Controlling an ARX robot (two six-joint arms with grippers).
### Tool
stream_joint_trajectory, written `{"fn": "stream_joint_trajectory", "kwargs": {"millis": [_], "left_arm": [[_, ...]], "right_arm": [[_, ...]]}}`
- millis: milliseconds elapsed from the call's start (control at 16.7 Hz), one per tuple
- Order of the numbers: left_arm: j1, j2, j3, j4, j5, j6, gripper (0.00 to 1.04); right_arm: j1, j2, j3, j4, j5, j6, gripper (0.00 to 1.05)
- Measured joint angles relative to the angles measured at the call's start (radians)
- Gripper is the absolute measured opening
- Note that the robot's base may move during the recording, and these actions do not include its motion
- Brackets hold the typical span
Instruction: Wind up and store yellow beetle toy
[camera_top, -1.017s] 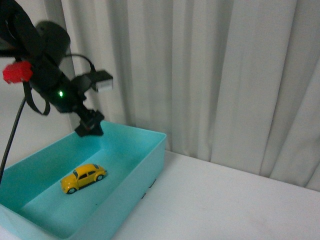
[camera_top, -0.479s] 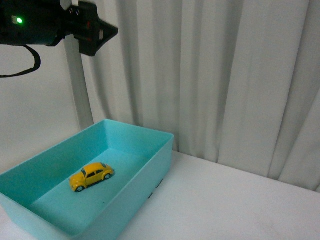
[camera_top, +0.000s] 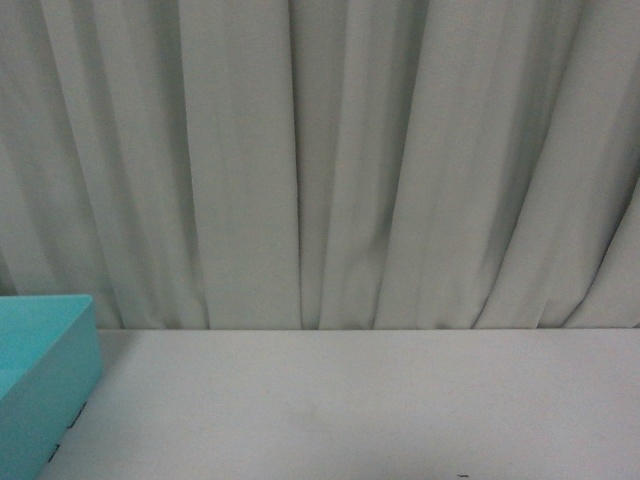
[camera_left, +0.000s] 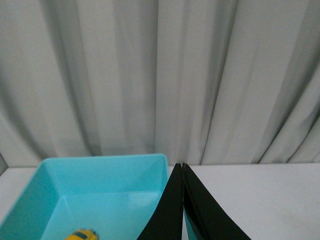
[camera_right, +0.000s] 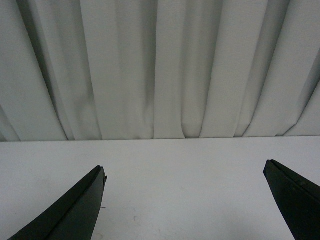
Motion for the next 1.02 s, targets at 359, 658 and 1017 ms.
{"fn": "stream_joint_trajectory", "kwargs": {"millis": [359,658,1017], "left_arm": [[-0.14,-0.194,-0.119,-0.087,-0.132,0.0,0.02],[-0.135,-0.336,-0.159,-0.184,-0.139,-0.001,0.02],[-0.135,-0.472,-0.193,-0.275,-0.138,-0.001,0.02]], "right_arm": [[0.0,0.0,0.0,0.0,0.0,0.0,0.98],[0.0,0.0,0.0,0.0,0.0,0.0,0.98],[0.0,0.0,0.0,0.0,0.0,0.0,0.98]]}}
